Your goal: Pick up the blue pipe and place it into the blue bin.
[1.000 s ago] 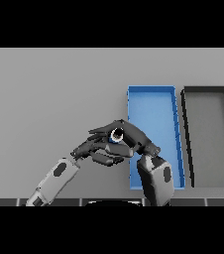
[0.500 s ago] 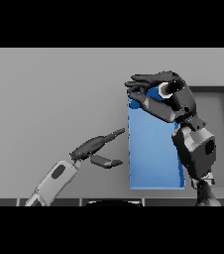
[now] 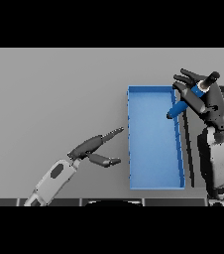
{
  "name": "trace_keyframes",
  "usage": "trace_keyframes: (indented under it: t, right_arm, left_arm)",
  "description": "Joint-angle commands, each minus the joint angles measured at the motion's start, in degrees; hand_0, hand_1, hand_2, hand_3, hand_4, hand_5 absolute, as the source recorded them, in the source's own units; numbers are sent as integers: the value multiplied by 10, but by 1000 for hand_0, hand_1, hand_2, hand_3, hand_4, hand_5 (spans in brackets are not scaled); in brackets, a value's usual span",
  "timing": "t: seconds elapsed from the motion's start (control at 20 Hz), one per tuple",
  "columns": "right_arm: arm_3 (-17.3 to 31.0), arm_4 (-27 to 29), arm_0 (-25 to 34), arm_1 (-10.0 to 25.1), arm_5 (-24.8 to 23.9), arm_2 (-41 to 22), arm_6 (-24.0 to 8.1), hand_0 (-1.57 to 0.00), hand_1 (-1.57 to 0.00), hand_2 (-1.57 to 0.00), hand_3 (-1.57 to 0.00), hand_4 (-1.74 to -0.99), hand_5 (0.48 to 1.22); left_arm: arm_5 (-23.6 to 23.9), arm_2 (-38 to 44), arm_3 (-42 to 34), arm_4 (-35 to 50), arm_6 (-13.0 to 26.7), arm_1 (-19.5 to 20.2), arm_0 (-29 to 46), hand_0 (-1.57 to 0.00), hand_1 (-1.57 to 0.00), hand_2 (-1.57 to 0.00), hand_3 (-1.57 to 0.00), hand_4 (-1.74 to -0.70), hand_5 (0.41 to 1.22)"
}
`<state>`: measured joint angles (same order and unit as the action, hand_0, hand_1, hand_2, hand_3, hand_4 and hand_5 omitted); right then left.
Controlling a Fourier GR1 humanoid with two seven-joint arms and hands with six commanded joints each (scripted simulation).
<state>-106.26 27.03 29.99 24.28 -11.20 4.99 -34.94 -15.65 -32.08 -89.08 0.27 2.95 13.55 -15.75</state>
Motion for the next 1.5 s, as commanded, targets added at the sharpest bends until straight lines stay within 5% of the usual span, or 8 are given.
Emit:
trace_keyframes:
  t: [0.0, 0.35, 0.55, 0.65, 0.8, 0.95, 1.1, 1.45]
  right_arm:
    - [2, -4, -22, -5, -7, -3, 0, -1571, -1571, -1571, -1571, -1740, 1122]
    - [8, 34, -175, 24, -109, -103, 0, -1571, -1571, -1571, -1571, -1741, 1122]
    - [22, 49, -224, 38, -115, -146, 3, -1571, -1571, -1571, -1571, -1591, 1114]
    - [51, 79, -238, 60, -141, -188, 1, -1563, -1459, -1393, -1122, -1547, 1133]
    - [84, 134, -229, 96, -171, -235, 0, -836, -746, -712, -574, -1392, 1176]
    - [111, 182, -189, 151, -182, -303, 4, -427, -382, -364, -293, -1242, 1081]
    - [116, 187, -166, 196, -197, -374, 0, -218, -195, -186, -150, -1165, 924]
    - [157, 170, -123, 216, -202, -442, 0, -45, -40, -38, -31, -1124, 717]
  left_arm:
    - [-1, 1, -5, 7, 7, -1, 2, 1, 1, 1, 1, -894, 483]
    - [0, 2, 3, 2, -2, 0, -2, 1, 1, 1, 1, -881, 463]
    - [4, -3, -1, 1, 3, -7, 1, 1, 1, 1, 1, -884, 460]
    - [5, -2, -4, 3, 10, -7, -2, 1, 1, 1, 1, -886, 455]
    - [6, -4, -3, -1, 11, -8, -2, 1, 1, 1, 1, -885, 453]
    - [9, -10, -6, -4, 17, -9, 10, 1, 1, 1, 1, -889, 453]
    - [5, -2, -7, 4, 14, -6, 1, 1, 1, 1, 1, -895, 453]
    - [5, -7, 1, 1, 12, -12, 3, 1, 1, 1, 1, -912, 458]
